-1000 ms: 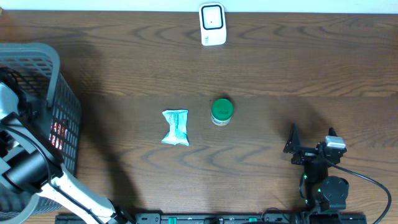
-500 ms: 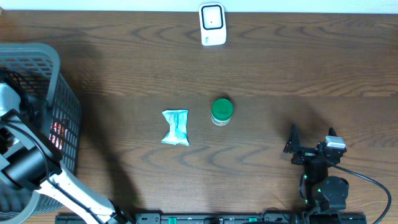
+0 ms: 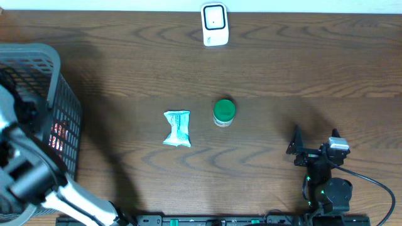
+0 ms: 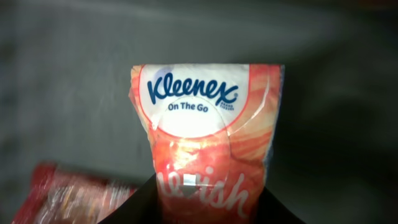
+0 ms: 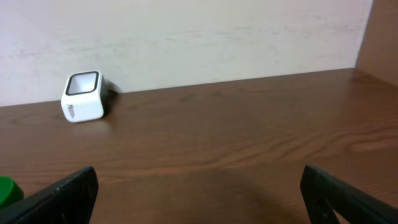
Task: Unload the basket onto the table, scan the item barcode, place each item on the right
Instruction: 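Carry the Kleenex pack right of the bottle and release it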
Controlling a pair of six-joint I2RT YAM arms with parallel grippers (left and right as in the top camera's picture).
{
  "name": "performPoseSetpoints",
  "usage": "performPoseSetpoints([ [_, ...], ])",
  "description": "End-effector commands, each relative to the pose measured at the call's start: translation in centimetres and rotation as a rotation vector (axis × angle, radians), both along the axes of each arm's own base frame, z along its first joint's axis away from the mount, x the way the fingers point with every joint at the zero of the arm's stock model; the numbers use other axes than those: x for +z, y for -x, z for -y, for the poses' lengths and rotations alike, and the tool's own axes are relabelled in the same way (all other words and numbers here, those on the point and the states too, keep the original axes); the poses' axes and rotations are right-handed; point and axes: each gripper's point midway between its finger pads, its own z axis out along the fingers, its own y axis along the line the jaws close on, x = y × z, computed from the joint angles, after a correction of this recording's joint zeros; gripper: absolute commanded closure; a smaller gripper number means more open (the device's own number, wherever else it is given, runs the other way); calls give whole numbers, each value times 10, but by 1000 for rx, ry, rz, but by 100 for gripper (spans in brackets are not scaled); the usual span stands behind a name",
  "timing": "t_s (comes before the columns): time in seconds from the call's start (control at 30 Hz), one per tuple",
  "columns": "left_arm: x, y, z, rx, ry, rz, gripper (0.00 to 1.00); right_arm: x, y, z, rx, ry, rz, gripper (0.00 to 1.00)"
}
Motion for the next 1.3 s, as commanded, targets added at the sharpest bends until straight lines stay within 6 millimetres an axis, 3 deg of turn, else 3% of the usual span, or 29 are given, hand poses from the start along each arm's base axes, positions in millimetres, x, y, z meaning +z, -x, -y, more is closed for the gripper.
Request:
performPoseSetpoints([
  [0.0,98,-12,24,-81,-49,286,62,-1,0,1,-6,14,-4,1],
  [0.13,190,-5,67,-208,-130,541,62,-1,0,1,-6,14,-4,1],
  [0.27,263,9,139,-413,-191,760,62,-1,0,1,-6,14,-4,1],
  [0.37,292,22,198,-572,-199,856,62,-1,0,1,-6,14,-4,1],
  [0.47,301,29,252,-733,-132,915,62,-1,0,1,-6,14,-4,1],
  [0.57,292,29,303,-888,-15,925,62,-1,0,1,-6,14,-4,1],
  [0.67,269,24,352,-1058,98,870,61,-1,0,1,-6,14,-4,1],
  [0.77,240,13,399,-1204,175,781,62,-1,0,1,-6,14,-4,1],
  [1.03,158,-22,548,-1521,314,631,61,-1,0,1,-6,14,-4,1],
  [1.13,126,-29,592,-1589,347,606,61,-1,0,1,-6,14,-4,1],
  [1.27,84,-31,632,-1647,371,563,61,-1,0,1,-6,14,-4,1],
])
